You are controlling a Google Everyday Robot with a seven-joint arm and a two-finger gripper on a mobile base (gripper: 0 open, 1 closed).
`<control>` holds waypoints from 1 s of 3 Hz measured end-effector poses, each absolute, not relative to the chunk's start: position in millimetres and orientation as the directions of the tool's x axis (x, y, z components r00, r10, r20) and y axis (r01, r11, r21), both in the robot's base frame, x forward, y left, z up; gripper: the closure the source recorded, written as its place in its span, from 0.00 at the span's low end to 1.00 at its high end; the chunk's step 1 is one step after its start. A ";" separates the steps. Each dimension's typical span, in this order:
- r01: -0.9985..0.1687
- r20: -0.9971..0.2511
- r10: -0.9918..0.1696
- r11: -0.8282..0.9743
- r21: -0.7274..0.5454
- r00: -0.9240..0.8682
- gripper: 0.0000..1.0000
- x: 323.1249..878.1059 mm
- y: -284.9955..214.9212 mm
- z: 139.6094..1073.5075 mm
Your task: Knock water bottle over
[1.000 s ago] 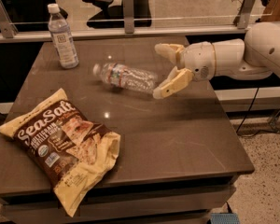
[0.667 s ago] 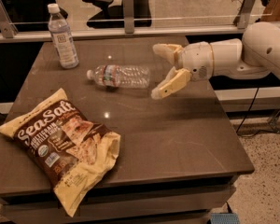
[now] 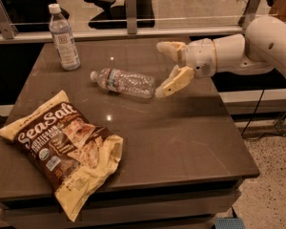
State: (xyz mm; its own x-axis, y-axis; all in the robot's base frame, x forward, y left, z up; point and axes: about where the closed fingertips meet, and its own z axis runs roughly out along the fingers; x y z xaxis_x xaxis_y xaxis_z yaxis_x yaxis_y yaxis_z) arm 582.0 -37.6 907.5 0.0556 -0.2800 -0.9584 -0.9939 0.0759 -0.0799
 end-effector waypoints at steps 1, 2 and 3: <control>-0.991 -0.950 -0.306 0.091 -0.098 0.066 0.00 596.1 -54.0 904.1; -0.983 -0.945 -0.320 0.137 -0.122 0.073 0.00 612.7 -93.8 908.2; -0.983 -0.945 -0.320 0.137 -0.122 0.073 0.00 612.7 -93.7 908.2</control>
Offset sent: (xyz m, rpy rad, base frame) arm 0.0480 -0.1140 0.0001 -0.0546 -0.0538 -0.1352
